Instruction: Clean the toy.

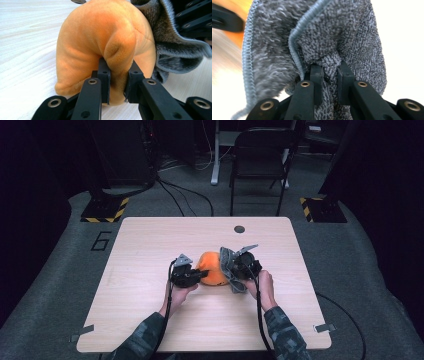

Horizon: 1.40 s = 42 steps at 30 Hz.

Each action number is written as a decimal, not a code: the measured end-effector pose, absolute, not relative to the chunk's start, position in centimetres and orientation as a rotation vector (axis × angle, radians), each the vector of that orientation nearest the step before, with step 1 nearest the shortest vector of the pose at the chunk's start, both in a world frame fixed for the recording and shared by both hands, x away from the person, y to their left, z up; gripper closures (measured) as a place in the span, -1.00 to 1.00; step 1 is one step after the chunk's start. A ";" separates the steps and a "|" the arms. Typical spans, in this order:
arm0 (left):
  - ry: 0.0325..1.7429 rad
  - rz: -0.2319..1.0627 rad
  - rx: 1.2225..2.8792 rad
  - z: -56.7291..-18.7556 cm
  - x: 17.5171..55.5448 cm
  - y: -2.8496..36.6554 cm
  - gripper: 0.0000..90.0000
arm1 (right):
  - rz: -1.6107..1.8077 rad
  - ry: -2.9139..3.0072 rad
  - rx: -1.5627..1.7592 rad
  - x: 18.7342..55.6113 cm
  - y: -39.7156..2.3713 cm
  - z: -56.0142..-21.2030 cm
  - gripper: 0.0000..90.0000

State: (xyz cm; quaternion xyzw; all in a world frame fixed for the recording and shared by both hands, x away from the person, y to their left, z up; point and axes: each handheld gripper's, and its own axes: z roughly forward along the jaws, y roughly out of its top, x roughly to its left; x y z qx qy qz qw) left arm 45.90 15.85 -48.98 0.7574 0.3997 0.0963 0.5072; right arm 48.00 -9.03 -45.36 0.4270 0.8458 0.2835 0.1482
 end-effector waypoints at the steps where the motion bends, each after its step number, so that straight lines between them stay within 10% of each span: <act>1: 0.964 0.231 1.829 -49.0 45.9 15.9 0.73 | 0.800 2.436 1.238 48.2 -9.2 -45.7 0.75; 10: 0.964 0.234 1.824 -49.0 45.9 15.9 0.73 | 0.718 2.464 1.323 49.4 -9.7 -48.7 0.75; 23: 0.974 0.240 1.812 -49.0 45.8 15.9 0.72 | 0.979 2.341 1.149 46.5 -9.3 -40.7 0.75; 30: 0.962 0.242 1.819 -49.1 45.9 16.0 0.65 | 0.920 2.395 1.093 47.0 -6.7 -43.1 0.76; 42: 0.976 0.259 1.807 -48.8 45.9 16.6 -0.14 | 0.922 2.399 1.111 47.3 -7.2 -43.2 0.76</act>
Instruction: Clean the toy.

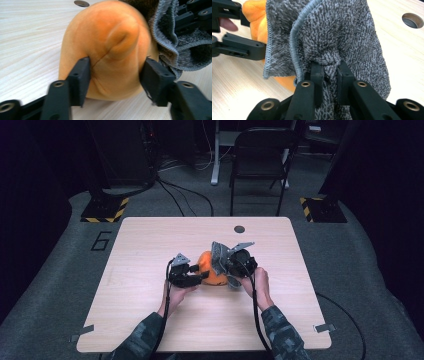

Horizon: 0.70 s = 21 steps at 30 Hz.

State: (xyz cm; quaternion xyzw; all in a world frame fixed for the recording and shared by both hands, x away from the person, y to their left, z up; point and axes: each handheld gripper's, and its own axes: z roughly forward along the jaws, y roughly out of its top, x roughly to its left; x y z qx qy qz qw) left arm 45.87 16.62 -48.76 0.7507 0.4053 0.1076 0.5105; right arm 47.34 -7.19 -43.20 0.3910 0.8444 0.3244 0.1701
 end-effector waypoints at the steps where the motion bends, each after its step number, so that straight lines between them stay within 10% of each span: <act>1: 0.979 0.258 1.815 -48.8 45.9 16.7 -0.18 | 0.919 2.396 1.113 47.3 -7.3 -43.2 0.76; 21: 0.963 0.241 1.917 -50.4 48.1 20.2 -0.22 | 0.911 2.393 1.137 47.8 -8.3 -43.7 0.76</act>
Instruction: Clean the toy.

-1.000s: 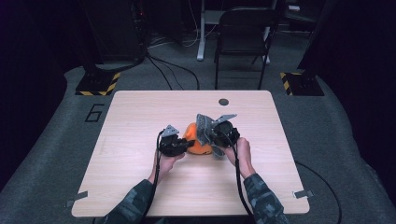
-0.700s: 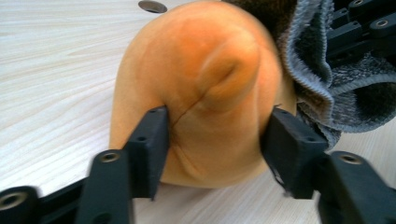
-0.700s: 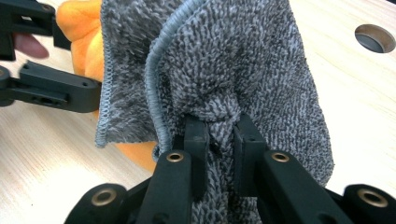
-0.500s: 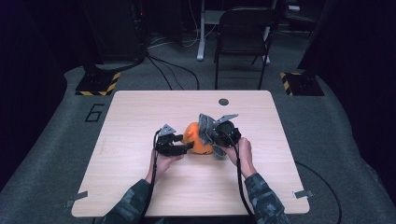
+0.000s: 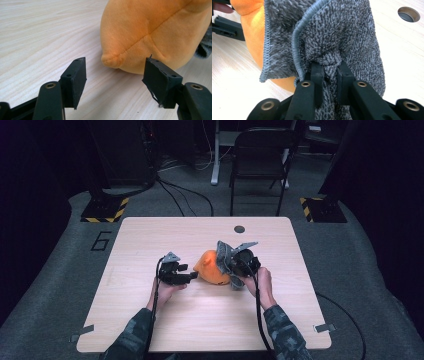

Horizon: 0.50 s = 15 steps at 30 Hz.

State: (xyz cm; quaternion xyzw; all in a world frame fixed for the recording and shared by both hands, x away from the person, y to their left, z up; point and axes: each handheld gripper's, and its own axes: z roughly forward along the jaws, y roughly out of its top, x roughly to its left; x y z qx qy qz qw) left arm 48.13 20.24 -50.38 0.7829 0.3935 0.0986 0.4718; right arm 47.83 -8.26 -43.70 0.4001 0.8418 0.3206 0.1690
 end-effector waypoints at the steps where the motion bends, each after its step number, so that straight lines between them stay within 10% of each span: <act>1: 0.955 0.236 1.920 -50.5 48.2 20.1 -0.22 | 0.913 2.393 1.135 47.8 -8.3 -43.7 0.76; 9: 0.910 0.225 1.939 -50.9 49.2 19.5 -0.08 | 0.909 2.390 1.139 47.9 -8.4 -43.8 0.76; 15: 0.876 0.206 1.932 -51.0 49.1 19.0 0.42 | 0.905 2.390 1.144 47.9 -8.4 -43.8 0.76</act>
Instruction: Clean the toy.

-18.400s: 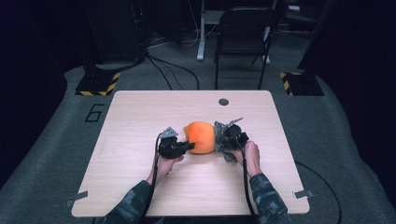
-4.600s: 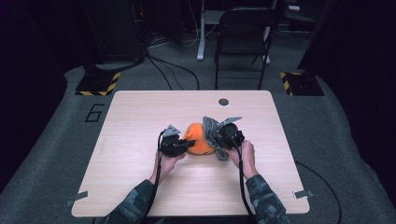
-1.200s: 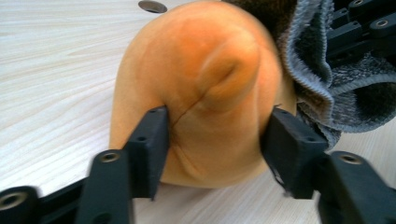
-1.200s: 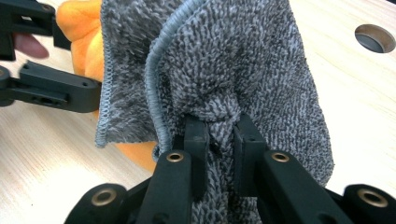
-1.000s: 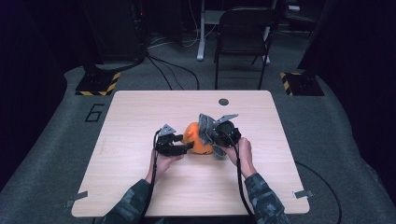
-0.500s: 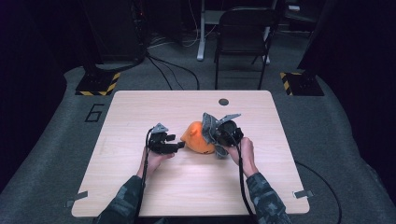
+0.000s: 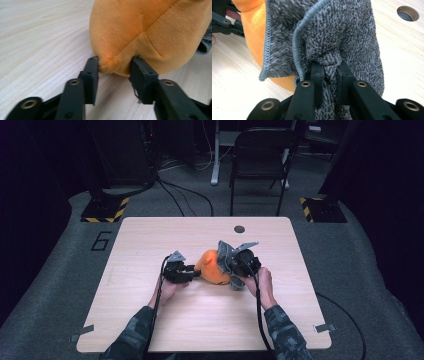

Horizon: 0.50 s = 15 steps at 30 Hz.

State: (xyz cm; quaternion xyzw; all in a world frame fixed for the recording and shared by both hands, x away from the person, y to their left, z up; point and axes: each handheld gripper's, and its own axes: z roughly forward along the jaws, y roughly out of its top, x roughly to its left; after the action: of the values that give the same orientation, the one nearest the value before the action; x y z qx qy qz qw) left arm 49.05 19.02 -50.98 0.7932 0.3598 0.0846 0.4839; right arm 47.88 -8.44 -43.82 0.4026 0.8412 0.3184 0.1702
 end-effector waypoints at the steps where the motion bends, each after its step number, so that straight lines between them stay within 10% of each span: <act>1: 0.877 0.207 1.929 -51.0 49.1 19.0 0.54 | 0.909 2.389 1.147 47.9 -8.4 -43.8 0.76; 5: 0.856 0.203 1.920 -51.1 48.9 18.9 0.85 | 0.906 2.389 1.147 47.9 -8.6 -43.8 0.76; 15: 0.838 0.242 1.850 -49.7 48.9 18.0 0.92 | 0.929 2.332 1.212 47.9 -10.2 -43.2 0.76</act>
State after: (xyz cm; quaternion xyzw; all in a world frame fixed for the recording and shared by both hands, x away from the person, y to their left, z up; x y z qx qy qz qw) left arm 48.85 18.03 -49.69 0.7719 0.3499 0.1012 0.5211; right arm 47.94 -10.20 -43.16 0.4280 0.8234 0.3282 0.1762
